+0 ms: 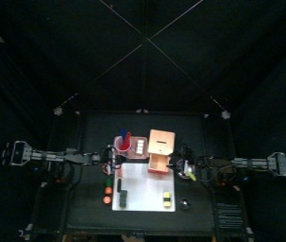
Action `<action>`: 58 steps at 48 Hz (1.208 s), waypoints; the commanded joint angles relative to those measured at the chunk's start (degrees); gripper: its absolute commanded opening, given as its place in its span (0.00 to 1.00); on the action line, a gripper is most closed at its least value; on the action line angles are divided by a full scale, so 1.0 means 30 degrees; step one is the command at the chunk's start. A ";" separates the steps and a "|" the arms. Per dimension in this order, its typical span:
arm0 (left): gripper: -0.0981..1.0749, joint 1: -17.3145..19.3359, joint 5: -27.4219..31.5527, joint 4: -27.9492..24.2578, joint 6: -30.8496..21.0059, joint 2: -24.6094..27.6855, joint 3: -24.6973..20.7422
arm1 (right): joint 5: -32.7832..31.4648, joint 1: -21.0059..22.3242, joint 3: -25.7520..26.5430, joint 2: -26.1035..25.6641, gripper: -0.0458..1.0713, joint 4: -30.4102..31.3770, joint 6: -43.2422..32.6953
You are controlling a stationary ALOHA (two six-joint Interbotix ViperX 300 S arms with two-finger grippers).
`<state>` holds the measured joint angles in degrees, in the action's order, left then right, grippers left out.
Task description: Put green sushi roll into drawer
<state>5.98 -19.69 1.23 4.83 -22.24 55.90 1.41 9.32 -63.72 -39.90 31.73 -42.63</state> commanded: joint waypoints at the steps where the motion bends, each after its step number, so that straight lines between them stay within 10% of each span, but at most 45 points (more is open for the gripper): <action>1: 0.08 0.0264 -0.0176 -0.0059 0.0000 0.0117 -0.0205 | 0.0117 0.0000 0.0205 0.0000 0.88 -0.0059 -0.0059; 19: 0.11 -0.0088 0.1143 0.0088 -0.0146 0.0322 -0.1465 | 0.0117 -0.0117 0.0410 0.0059 0.89 -0.0586 -0.0029; 44: 0.72 -0.1816 1.4502 0.7500 -0.0732 0.5889 -0.8203 | 0.0059 -0.0059 0.0264 0.0059 0.89 -0.0938 -0.0029; 58: 0.80 -0.1904 1.9600 0.6504 -0.5303 0.7412 -1.0371 | 0.0000 -0.0146 0.0117 0.0029 0.89 -0.0938 0.0059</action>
<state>0.35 35.07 22.94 -6.50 0.35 27.69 1.32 9.05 -63.90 -39.64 29.00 -42.54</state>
